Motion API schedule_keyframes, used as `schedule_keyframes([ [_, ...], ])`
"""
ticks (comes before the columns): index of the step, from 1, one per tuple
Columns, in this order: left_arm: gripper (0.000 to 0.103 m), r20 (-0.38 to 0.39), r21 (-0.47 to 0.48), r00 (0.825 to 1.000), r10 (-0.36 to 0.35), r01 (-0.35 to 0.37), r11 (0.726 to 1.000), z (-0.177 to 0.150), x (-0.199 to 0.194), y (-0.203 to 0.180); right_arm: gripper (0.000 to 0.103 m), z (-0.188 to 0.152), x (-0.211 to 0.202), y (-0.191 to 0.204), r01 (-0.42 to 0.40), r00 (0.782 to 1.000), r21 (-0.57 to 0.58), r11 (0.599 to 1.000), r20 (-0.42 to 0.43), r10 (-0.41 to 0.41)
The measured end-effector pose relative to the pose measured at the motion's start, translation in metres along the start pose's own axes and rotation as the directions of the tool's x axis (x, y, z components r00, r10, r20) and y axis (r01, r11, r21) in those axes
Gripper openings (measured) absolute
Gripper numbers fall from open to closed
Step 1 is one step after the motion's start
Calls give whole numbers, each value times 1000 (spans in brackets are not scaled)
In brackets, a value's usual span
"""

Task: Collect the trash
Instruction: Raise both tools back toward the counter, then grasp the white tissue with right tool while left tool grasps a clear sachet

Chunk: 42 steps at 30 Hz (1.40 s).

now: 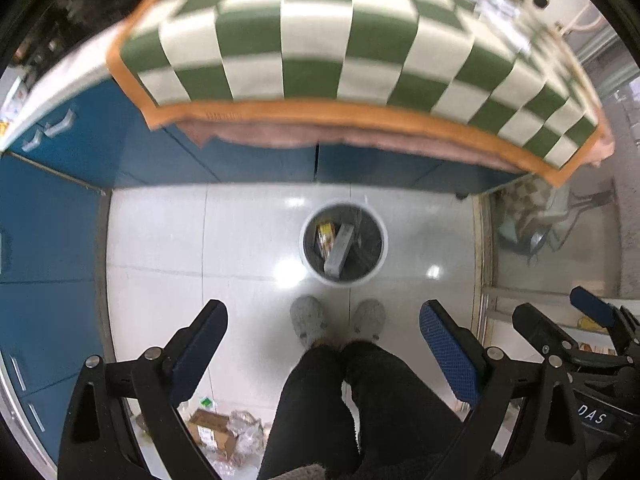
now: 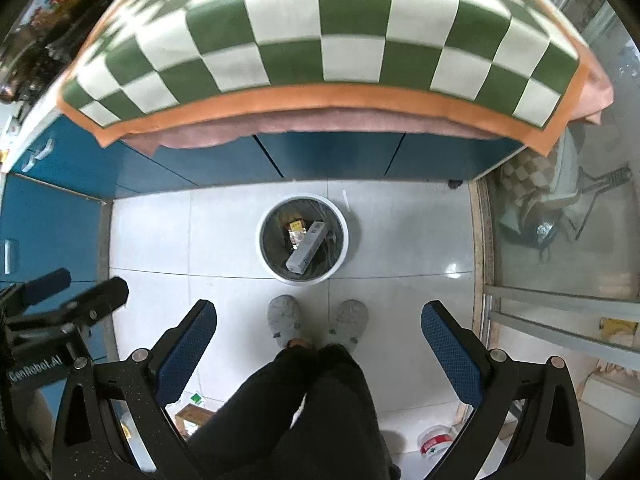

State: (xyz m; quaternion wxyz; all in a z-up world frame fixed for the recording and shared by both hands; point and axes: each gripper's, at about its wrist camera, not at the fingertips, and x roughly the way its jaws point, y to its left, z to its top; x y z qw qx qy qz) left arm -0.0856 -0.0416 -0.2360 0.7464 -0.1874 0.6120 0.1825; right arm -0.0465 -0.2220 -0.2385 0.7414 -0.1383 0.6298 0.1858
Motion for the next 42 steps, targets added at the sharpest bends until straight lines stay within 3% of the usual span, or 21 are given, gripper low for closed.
schedule_keyframes([
  [7, 103, 171, -14, 984, 40, -38, 999, 50, -53, 3, 103, 32, -60, -13, -75, 991, 85, 994, 116, 65],
  [11, 103, 230, -47, 967, 107, -98, 994, 97, -61, -1, 103, 85, -78, -36, -95, 980, 129, 987, 187, 70],
  [15, 103, 263, -106, 940, 216, -195, 975, 152, -59, -13, 103, 150, -76, -66, -84, 972, 167, 982, 230, 44],
  [18, 103, 242, -141, 926, 288, -260, 955, 185, -47, -25, 103, 210, -55, -91, -68, 971, 197, 978, 239, 20],
  [21, 103, 175, -158, 927, 331, -306, 939, 217, -24, -37, 101, 269, -25, -112, -67, 974, 218, 974, 226, 16],
  [26, 103, 82, -162, 929, 362, -346, 924, 257, 1, -61, 88, 350, 39, -113, -33, 987, 136, 990, 159, 11],
  [27, 103, 74, -160, 929, 362, -348, 924, 263, 3, -67, 78, 359, 50, -113, -29, 990, 109, 994, 143, 13],
  [29, 103, 68, -149, 932, 356, -344, 927, 276, 6, -81, 59, 367, 55, -104, 21, 984, 15, 1000, 174, -23],
  [30, 103, 69, -141, 934, 350, -338, 931, 282, 7, -89, 40, 368, 55, -100, 63, 981, -47, 997, 186, -53],
  [33, 103, 62, -92, 953, 297, -291, 952, 302, 13, -123, 10, 363, 53, -113, 34, 984, -99, 994, 176, -16],
  [36, 103, 41, -67, 977, 212, -209, 976, 322, 22, -152, 10, 353, 46, -152, -13, 989, -50, 999, 148, 20],
  [39, 102, -20, -99, 998, 60, -62, 993, 351, 42, -179, 10, 348, 39, -203, -13, 989, 68, 998, 145, 3],
  [42, 95, -83, -158, 993, -81, 67, 985, 381, 68, -205, 10, 353, 38, -253, -3, 990, 195, 981, 142, -25],
])
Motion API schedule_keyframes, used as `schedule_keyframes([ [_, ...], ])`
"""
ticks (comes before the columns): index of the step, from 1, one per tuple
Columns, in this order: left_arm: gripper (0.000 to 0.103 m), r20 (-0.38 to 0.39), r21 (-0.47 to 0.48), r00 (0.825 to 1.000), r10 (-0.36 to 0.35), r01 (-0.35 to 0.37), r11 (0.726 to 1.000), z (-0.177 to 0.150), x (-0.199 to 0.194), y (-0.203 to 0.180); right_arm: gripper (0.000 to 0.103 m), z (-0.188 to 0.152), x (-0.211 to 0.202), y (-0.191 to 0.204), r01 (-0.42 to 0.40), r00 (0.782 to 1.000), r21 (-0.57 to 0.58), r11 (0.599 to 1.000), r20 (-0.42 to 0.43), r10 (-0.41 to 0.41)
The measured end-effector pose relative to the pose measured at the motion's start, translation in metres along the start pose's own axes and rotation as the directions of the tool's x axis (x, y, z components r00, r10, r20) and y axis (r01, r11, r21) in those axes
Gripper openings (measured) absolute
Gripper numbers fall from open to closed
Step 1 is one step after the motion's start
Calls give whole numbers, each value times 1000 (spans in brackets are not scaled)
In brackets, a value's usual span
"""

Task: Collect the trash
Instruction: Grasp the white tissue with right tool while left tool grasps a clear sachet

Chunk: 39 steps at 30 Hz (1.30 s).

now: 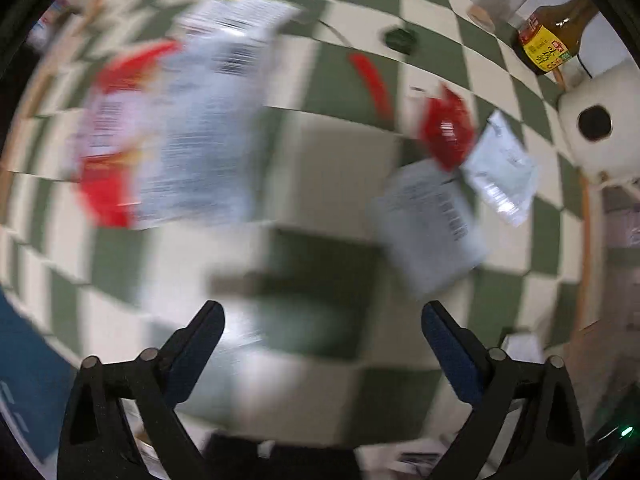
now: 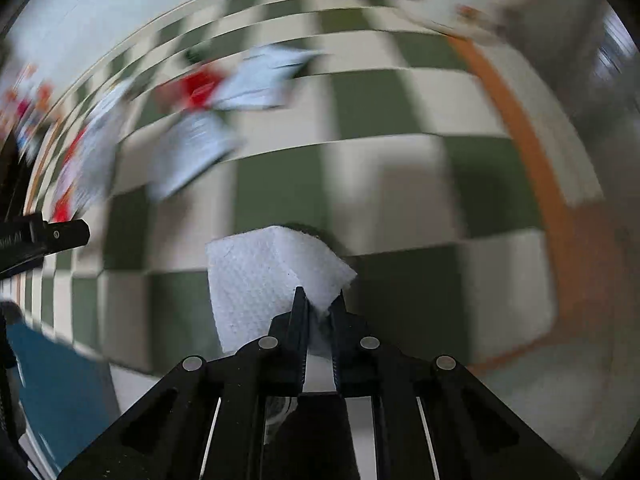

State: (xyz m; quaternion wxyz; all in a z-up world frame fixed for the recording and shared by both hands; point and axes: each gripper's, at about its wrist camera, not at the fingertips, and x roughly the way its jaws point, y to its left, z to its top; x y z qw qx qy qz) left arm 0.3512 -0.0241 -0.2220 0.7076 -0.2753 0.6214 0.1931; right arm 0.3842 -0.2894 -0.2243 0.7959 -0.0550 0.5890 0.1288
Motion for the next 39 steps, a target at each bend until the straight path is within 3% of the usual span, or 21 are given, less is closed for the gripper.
schedule_keyframes([
  [2, 80, -32, -22, 999, -40, 40, 999, 15, 14, -17, 10, 13, 6, -28, 23, 1000, 69, 997, 2, -24],
  [3, 79, -40, -26, 998, -41, 40, 999, 20, 19, -24, 10, 18, 7, -35, 28, 1000, 87, 996, 6, -29],
  [6, 69, 15, 37, 998, 65, -66, 997, 30, 21, -51, 10, 34, 11, -52, 58, 998, 113, 992, 26, -62],
  [7, 60, 43, 76, 991, 128, -131, 989, 30, 21, -61, 10, 38, 13, -55, 63, 997, 120, 991, 29, -66],
  [10, 5, 102, 187, 985, 138, -155, 970, 23, 17, -82, 10, 46, 18, -56, 69, 997, 115, 991, 38, -74],
  [16, 2, 182, 293, 955, 233, -279, 915, -2, 6, -90, 10, 51, 19, -44, 59, 996, 104, 993, 55, -65],
  [20, 2, 268, 335, 928, 258, -341, 878, -23, -18, -83, 10, 40, 7, -48, 21, 997, 114, 993, 66, -29],
  [26, 2, 369, 353, 896, 246, -380, 855, -43, -53, -70, 10, 20, -22, -44, -26, 994, 100, 995, 112, 15],
  [30, 2, 412, 351, 885, 215, -372, 859, -57, -76, -53, 10, 9, -44, -32, -45, 989, 94, 995, 148, 30],
  [33, 2, 423, 350, 888, 178, -342, 872, -63, -88, -37, 10, -4, -63, -18, -57, 983, 83, 995, 178, 42],
  [39, 2, 444, 349, 890, 103, -277, 895, -108, -116, 9, 10, -49, -106, 25, -63, 970, 46, 997, 237, 50],
])
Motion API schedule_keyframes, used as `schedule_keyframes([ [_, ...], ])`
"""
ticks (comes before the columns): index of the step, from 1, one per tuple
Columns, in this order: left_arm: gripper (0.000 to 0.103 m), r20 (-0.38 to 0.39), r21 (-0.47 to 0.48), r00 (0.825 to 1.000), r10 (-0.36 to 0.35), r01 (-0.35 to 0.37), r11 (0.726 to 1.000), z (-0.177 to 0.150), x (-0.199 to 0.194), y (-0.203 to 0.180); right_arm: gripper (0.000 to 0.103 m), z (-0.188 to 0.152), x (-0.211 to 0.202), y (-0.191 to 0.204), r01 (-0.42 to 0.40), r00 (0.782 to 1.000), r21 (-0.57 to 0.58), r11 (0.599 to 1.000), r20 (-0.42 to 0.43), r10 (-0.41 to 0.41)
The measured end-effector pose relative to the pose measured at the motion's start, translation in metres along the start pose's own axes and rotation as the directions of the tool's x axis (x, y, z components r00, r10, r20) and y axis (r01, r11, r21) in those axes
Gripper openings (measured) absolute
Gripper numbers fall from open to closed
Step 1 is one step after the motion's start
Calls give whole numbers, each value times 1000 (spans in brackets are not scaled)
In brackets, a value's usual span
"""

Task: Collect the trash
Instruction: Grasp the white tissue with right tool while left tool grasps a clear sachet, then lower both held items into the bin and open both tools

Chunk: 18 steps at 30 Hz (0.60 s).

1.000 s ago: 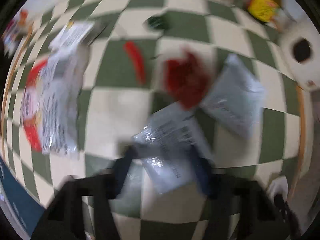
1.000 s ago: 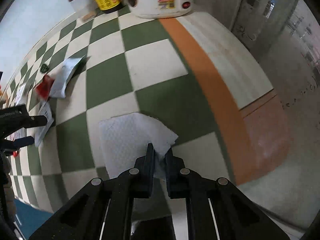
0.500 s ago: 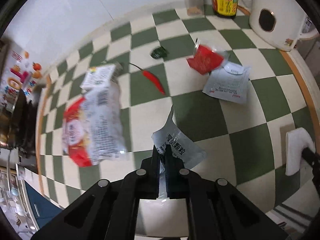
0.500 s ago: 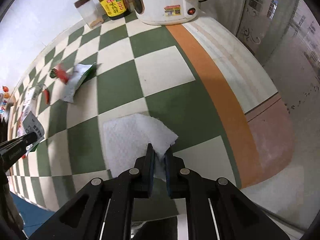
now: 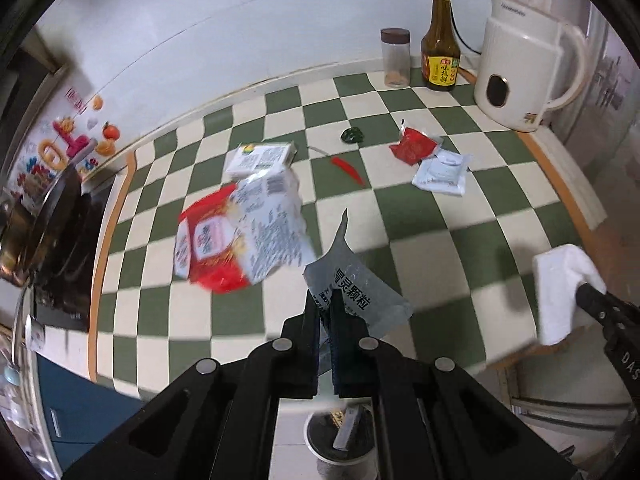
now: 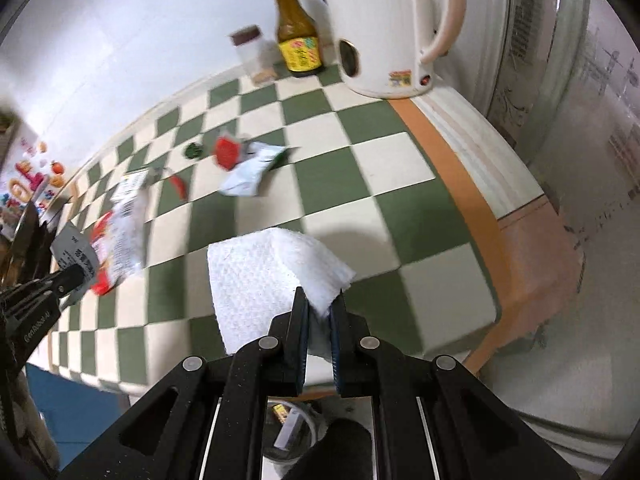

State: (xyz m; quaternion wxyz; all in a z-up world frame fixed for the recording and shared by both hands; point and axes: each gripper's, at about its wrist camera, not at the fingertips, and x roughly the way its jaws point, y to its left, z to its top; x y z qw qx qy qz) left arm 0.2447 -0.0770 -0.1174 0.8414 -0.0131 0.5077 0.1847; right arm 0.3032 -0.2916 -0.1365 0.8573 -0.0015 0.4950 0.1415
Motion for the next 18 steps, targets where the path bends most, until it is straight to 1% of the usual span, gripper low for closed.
schedule_keyframes([
  [3, 2, 11, -23, 1000, -28, 28, 999, -38, -17, 24, 10, -32, -22, 24, 2, 1000, -10, 1000, 14, -1],
  [7, 2, 13, -41, 998, -55, 55, 998, -93, -30, 50, 10, -96, -48, 53, -5, 1000, -6, 1000, 6, 5],
  [9, 2, -15, -44, 998, -57, 57, 997, -129, -26, 63, 10, -131, -52, 65, 3, 1000, -10, 1000, -14, -3],
  [11, 2, -66, -50, 996, -56, 52, 997, -156, -15, 70, 10, -170, -49, 72, 6, 999, -1, 1000, -49, -6],
  [12, 2, -118, -65, 991, -68, 60, 996, -176, -2, 74, 10, -184, -46, 74, 13, 997, -1, 1000, -70, -13],
  [14, 2, -191, -89, 978, -79, 63, 994, -205, 20, 79, 10, -223, -29, 78, 11, 989, 15, 1000, -148, -8],
  [15, 2, -221, -98, 972, -83, 63, 993, -218, 30, 81, 10, -235, -22, 79, 11, 985, 12, 1000, -174, -8],
  [17, 2, -297, -136, 949, -106, 68, 988, -249, 62, 85, 10, -271, 1, 83, 12, 969, -17, 1000, -247, -16],
  [18, 2, -324, -152, 939, -113, 66, 986, -260, 75, 86, 10, -284, 11, 84, 10, 962, -23, 1000, -271, -16],
])
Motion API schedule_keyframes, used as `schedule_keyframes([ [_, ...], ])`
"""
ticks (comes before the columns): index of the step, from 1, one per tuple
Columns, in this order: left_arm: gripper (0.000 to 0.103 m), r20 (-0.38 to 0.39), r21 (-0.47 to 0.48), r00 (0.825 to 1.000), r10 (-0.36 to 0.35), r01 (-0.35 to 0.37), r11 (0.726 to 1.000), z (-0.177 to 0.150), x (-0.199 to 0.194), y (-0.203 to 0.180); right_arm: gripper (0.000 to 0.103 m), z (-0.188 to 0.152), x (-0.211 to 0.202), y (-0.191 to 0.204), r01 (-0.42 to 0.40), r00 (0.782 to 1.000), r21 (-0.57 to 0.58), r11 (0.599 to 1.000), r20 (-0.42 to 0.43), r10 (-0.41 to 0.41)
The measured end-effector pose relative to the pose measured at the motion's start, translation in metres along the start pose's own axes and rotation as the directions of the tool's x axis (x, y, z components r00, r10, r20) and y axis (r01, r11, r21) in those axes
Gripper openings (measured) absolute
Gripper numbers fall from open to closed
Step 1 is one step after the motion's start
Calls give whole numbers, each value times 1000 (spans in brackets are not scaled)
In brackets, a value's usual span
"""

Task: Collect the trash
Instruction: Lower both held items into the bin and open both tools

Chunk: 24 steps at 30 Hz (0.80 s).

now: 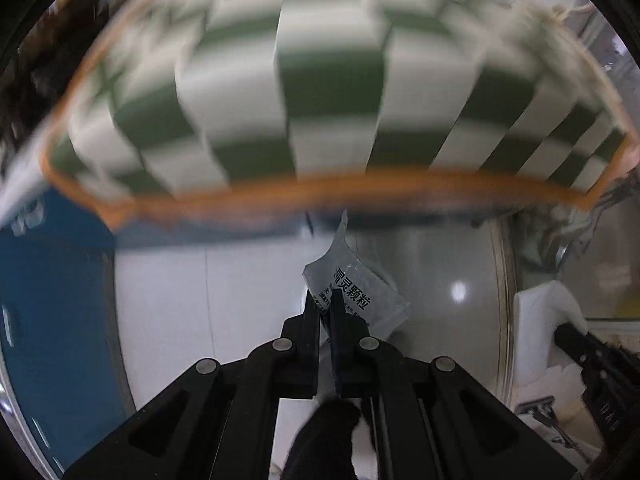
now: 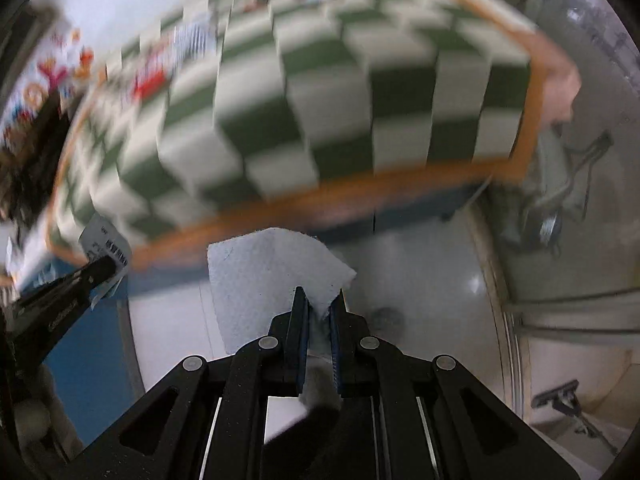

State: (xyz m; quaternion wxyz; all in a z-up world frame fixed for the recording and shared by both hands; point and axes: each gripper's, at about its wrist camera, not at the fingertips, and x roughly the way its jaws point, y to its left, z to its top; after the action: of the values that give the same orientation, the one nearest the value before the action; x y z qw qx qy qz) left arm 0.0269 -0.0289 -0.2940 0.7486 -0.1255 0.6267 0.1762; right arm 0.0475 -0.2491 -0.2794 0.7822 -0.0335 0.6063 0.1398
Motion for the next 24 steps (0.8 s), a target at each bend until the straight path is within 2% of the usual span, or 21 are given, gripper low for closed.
schedule_keyframes([
  [3, 2, -106, -58, 994, -28, 22, 998, -17, 70, 13, 10, -28, 63, 0, 18, 995, -33, 999, -99, -21],
  [5, 3, -172, -87, 984, -55, 40, 995, -26, 129, 18, 10, -46, 124, -4, 16, 985, -40, 999, -172, -22],
  [12, 4, -308, -139, 944, -120, 81, 987, -54, 313, 19, 10, -83, 324, -22, 9, 956, -52, 999, -291, -24],
  [16, 9, -352, -128, 926, -139, 100, 987, -68, 379, 15, 10, -96, 412, -29, 10, 949, -53, 999, -315, -26],
  [19, 10, -363, -122, 922, -133, 94, 988, -75, 405, 19, 11, -105, 456, -29, 18, 942, -61, 998, -333, -37],
  [21, 21, -345, -115, 931, -123, 88, 989, -77, 411, 21, 11, -107, 475, -29, 22, 940, -64, 998, -339, -43],
  [22, 38, -336, -115, 935, -114, 79, 990, -77, 411, 24, 11, -108, 484, -28, 25, 937, -69, 997, -346, -47],
  [23, 60, -324, -118, 940, -106, 71, 990, -77, 410, 27, 12, -108, 488, -28, 27, 936, -67, 997, -348, -49],
  [24, 72, -316, -124, 943, -104, 68, 990, -75, 409, 32, 16, -106, 491, -28, 27, 936, -67, 997, -349, -49],
])
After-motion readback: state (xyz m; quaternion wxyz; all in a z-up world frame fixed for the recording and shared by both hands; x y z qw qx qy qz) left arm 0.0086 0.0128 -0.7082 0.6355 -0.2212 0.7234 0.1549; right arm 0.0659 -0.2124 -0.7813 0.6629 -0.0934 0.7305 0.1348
